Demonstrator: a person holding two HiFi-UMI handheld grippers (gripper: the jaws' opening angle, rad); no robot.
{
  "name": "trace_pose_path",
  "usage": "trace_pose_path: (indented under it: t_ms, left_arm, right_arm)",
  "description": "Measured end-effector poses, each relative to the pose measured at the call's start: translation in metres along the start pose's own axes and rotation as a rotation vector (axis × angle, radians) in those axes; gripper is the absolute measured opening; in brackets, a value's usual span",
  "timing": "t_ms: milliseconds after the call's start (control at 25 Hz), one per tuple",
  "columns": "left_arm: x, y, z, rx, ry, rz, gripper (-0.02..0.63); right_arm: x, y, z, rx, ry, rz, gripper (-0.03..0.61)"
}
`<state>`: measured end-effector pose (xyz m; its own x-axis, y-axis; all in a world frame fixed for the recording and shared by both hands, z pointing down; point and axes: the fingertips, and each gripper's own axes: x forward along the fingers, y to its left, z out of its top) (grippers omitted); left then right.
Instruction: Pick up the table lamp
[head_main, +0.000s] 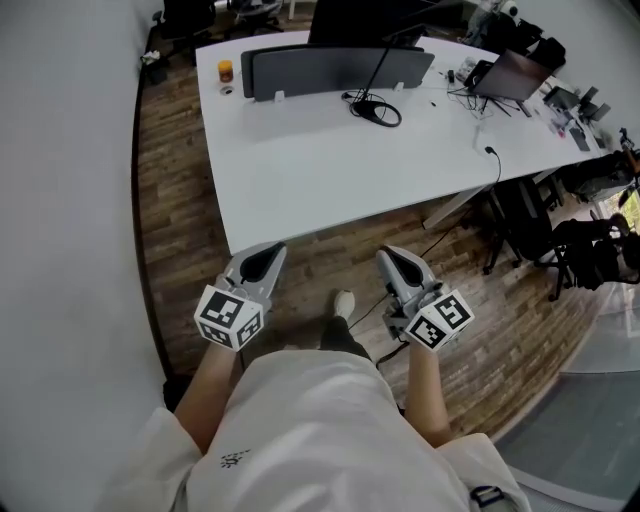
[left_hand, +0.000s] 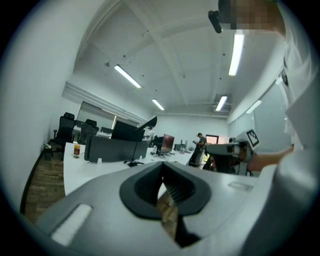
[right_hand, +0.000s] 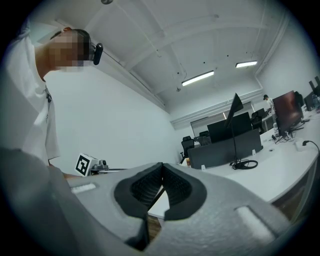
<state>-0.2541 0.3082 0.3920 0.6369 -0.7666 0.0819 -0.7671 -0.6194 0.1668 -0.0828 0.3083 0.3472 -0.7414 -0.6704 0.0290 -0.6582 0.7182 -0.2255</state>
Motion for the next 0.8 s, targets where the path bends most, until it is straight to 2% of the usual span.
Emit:
trace_pose_path:
  t_ms: [280, 800]
  left_arm:
    - [0.053, 0.010, 0.002, 0.011, 0.020, 0.011, -0.006]
    - [0.203, 0.014, 0.029, 0.023, 0.023, 0.036, -0.006]
  right_arm:
    - [0.019, -0.052, 0.002, -0.009, 0.007, 0.038, 0.000]
    - [0.041, -0.203, 0.037, 0.049, -0.012, 0.072, 0.000]
